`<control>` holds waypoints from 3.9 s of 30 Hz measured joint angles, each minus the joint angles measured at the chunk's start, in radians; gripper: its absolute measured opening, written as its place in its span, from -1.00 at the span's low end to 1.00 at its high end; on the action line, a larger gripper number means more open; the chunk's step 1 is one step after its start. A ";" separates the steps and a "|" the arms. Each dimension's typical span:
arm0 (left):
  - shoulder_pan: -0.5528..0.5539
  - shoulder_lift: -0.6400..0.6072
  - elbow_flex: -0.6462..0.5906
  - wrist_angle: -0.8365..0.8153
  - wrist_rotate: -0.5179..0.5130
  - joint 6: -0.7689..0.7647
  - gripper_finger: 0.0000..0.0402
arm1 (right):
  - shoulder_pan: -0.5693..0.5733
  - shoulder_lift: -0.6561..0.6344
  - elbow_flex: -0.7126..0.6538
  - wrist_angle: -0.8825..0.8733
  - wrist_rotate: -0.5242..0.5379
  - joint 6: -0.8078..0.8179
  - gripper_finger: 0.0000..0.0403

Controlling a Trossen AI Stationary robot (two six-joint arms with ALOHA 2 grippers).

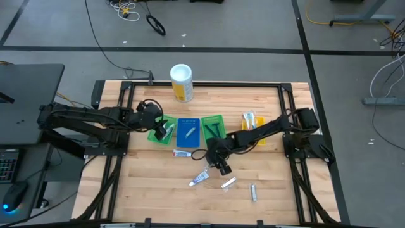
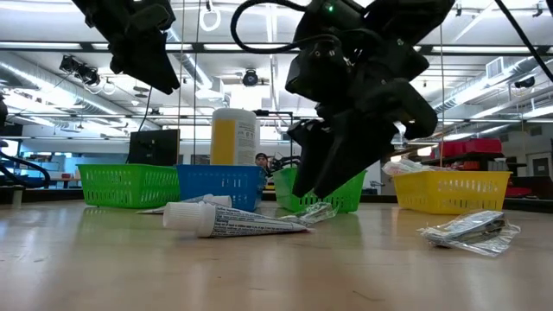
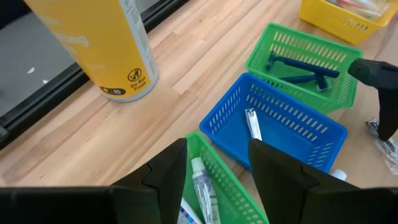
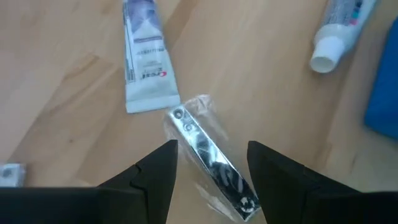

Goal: Pick & Place Travel size toiletries
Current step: Put the silver nail cutter into the blue bin, then put the purple and white toothpaste into the left green bin

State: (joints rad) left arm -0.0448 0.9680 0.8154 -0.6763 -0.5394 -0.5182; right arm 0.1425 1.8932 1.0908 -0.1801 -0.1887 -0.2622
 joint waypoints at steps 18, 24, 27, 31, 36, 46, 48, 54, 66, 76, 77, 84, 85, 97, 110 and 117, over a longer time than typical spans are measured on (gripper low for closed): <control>0.000 0.000 0.000 -0.001 -0.003 -0.001 -0.11 | -0.001 0.062 0.002 0.010 -0.008 -0.080 -0.38; 0.000 0.000 0.000 0.000 -0.003 -0.001 -0.11 | 0.003 0.063 0.002 0.018 -0.013 -0.064 -0.63; 0.000 0.000 0.000 0.000 0.006 -0.001 -0.11 | 0.003 0.060 0.000 0.024 -0.014 -0.037 -0.67; 0.000 0.000 0.000 0.000 0.009 -0.001 -0.11 | 0.006 0.033 -0.003 0.015 -0.027 -0.016 -0.68; 0.000 0.000 0.000 0.001 0.010 -0.001 -0.11 | 0.013 -0.018 -0.002 0.025 -0.031 0.042 -0.68; 0.000 0.000 0.000 0.005 0.039 0.002 -0.11 | 0.047 -0.149 -0.001 0.063 0.054 0.128 -0.69; -0.002 0.000 0.000 0.006 0.055 0.031 -0.11 | 0.057 -0.171 -0.001 0.073 0.119 0.134 -0.69; -0.041 0.000 0.000 0.058 0.060 0.076 -0.11 | 0.065 -0.212 0.000 0.139 0.354 0.126 -0.69; -0.091 0.001 0.000 0.115 0.035 0.062 -0.11 | -0.062 -0.031 0.000 0.576 0.426 0.179 -0.69; -0.100 0.001 0.000 0.114 0.035 0.066 -0.11 | -0.136 0.100 0.000 0.593 0.363 0.232 -0.68; -0.100 0.001 0.000 0.114 0.035 0.066 -0.11 | -0.141 0.105 0.000 0.590 0.345 0.231 -0.66; -0.100 0.001 0.000 0.114 0.035 0.066 -0.10 | -0.169 0.120 0.000 0.596 0.292 0.236 -0.39; -0.100 0.001 0.000 0.114 0.035 0.066 -0.10 | -0.169 0.120 0.000 0.600 0.290 0.232 -0.35; -0.143 0.001 0.000 0.114 0.108 0.179 -0.10 | -0.089 0.023 0.000 0.497 0.263 0.228 -0.12; -0.384 0.184 -0.002 0.246 -0.020 -0.031 -0.10 | 0.088 -0.079 0.001 0.283 0.317 0.283 -0.11; -0.444 0.408 0.000 0.534 0.030 -0.079 -0.10 | 0.156 -0.080 0.000 0.184 0.344 0.351 -0.11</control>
State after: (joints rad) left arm -0.4888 1.3761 0.8150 -0.1426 -0.5097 -0.5969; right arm 0.2985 1.8133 1.0912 0.0040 0.1549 0.0886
